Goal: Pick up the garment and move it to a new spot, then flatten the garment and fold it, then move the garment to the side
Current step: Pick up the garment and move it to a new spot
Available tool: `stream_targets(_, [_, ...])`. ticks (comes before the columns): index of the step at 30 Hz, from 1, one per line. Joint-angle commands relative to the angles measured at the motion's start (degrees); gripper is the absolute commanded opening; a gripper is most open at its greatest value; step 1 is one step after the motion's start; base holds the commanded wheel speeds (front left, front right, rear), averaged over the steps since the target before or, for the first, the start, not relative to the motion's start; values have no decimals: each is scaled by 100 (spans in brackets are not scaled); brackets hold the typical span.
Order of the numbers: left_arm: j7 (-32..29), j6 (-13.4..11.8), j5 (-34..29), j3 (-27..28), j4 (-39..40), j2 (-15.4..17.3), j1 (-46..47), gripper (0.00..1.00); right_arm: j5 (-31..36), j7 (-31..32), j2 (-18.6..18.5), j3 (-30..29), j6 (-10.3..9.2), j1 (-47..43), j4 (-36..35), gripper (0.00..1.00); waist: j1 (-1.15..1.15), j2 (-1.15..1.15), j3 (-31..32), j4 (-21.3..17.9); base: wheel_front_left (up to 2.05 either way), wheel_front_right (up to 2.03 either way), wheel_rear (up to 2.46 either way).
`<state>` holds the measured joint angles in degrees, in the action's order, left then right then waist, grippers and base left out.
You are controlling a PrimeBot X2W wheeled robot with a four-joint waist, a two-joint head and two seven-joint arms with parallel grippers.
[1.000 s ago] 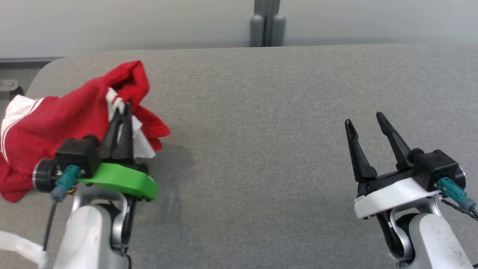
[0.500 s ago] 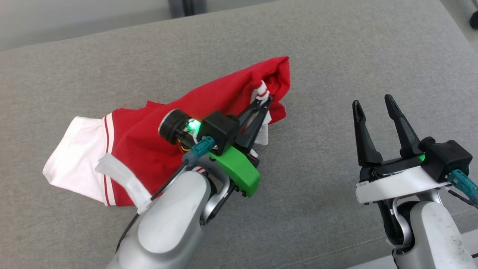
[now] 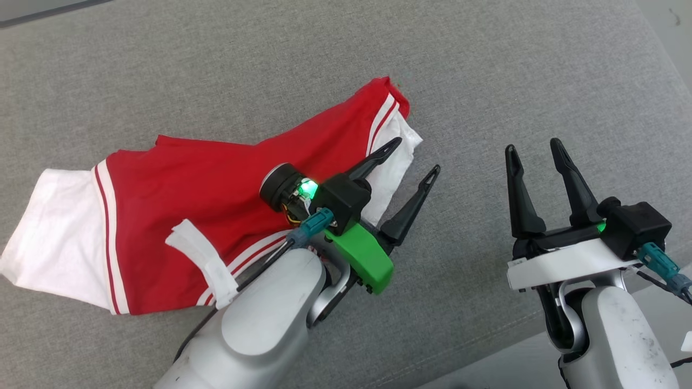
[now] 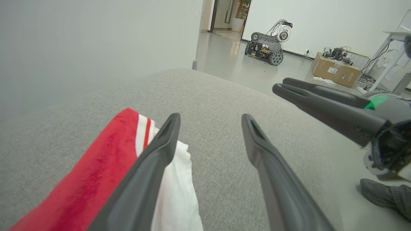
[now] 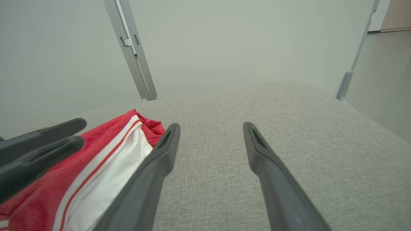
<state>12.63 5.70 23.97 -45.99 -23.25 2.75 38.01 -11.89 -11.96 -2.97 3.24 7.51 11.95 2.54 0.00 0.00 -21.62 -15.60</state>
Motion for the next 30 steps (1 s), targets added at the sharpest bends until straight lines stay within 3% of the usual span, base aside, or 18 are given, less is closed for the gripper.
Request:
stream_targets(1, [89, -90, -58, 83, 100, 48, -73, 100, 34, 1, -5, -14, -4, -50, 21, 100, 0, 0, 417, 402, 0, 0, 0])
stream_targets(10, [256, -955, 46, 1200, 925, 648, -875, 100, 153, 281, -44, -80, -4, -299, -117, 100, 0, 0, 1049, 1221, 0, 0, 0])
stream_targets(16, [257, -1302, 56, 2190, 1362, 1021, -1597, 100, 160, 489, -76, -141, -4, -477, -264, 100, 0, 0, 1274, 1612, 0, 0, 0])
stream_targets(21, [258, -1264, 95, 2856, 1455, 1224, -2142, 100, 183, 591, -72, -164, -4, -613, -345, 100, 0, 0, 1446, 1816, 0, 0, 0])
stream_targets(30, [259, -849, 181, 3525, 1386, 1344, -2836, 100, 189, 732, -108, -167, -4, -920, -396, 100, 0, 0, 1745, 1859, 0, 0, 0])
